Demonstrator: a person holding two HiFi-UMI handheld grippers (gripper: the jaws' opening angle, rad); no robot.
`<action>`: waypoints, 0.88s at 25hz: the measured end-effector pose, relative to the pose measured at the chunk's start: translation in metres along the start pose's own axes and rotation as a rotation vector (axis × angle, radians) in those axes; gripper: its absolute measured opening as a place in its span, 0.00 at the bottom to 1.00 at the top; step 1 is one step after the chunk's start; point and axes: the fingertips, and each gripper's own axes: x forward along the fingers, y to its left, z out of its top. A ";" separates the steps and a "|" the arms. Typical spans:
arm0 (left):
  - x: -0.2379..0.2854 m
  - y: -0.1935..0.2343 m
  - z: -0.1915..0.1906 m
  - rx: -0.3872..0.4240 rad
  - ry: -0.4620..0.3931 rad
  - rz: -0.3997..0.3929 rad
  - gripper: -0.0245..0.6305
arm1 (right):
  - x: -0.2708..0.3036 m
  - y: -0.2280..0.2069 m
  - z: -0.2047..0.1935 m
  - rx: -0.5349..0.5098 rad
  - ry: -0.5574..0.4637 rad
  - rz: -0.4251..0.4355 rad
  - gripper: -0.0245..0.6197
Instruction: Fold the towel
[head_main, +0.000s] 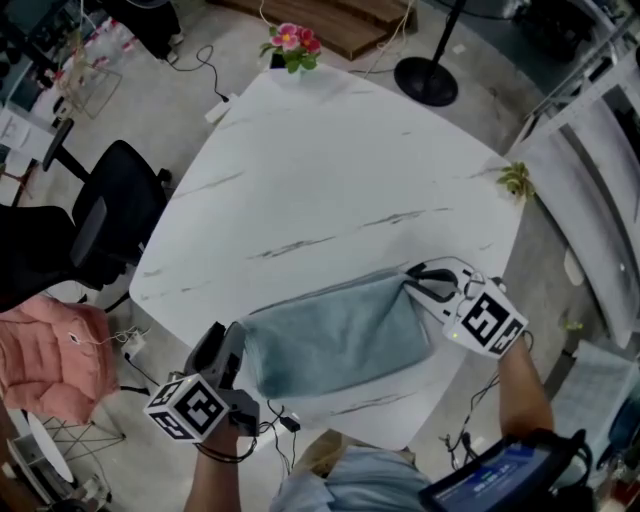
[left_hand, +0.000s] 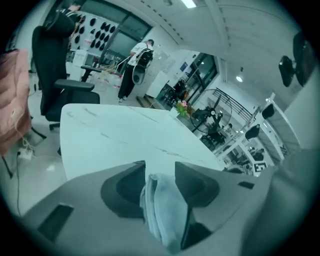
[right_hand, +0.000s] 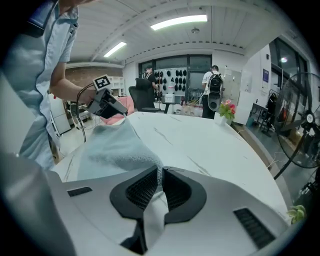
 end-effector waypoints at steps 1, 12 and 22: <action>0.002 -0.002 0.000 0.037 0.001 -0.016 0.34 | 0.004 -0.004 -0.003 0.003 0.015 -0.012 0.11; 0.032 0.004 -0.025 0.351 0.149 -0.123 0.42 | 0.039 -0.011 -0.015 -0.009 0.107 0.010 0.12; 0.040 0.017 -0.015 0.310 0.156 -0.088 0.12 | 0.033 -0.021 -0.004 0.034 0.074 0.011 0.11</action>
